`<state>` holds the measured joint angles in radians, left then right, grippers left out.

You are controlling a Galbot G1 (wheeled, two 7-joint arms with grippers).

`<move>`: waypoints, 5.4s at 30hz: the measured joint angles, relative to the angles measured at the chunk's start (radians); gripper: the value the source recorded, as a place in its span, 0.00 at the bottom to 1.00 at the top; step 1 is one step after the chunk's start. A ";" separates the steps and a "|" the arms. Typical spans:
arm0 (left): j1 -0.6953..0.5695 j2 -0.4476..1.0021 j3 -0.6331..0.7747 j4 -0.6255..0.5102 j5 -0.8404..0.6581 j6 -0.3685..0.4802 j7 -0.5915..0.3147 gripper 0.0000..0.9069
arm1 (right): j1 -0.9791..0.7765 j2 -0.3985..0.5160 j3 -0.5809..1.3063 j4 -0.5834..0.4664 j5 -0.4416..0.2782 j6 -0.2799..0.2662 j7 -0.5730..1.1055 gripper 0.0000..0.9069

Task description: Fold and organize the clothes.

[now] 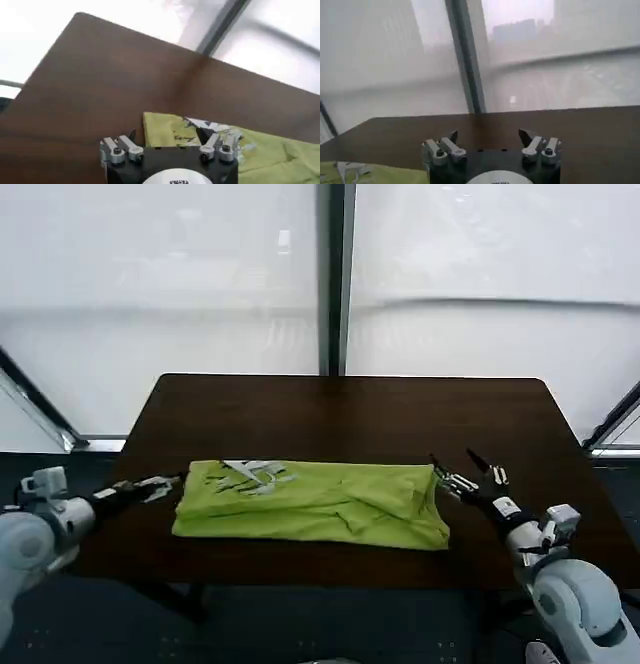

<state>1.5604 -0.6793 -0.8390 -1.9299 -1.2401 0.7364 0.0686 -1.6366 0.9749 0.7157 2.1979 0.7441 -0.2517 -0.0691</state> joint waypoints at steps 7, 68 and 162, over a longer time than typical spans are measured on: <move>0.022 -0.011 0.039 -0.019 -0.017 0.000 0.015 0.97 | -0.021 0.004 0.018 0.007 -0.004 -0.001 0.002 0.97; 0.164 -0.127 -0.144 -0.152 0.488 0.002 -0.055 0.00 | 0.027 0.086 -0.068 0.007 -0.127 0.035 0.068 0.97; -0.129 -0.422 0.346 -0.287 0.454 -0.017 -0.190 0.97 | 0.000 0.144 -0.230 -0.050 -0.396 0.026 -0.019 0.97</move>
<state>1.4309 -1.1010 -0.4933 -2.2172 -0.7862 0.7199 -0.1213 -1.6369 1.1186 0.4854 2.1475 0.3485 -0.2253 -0.0877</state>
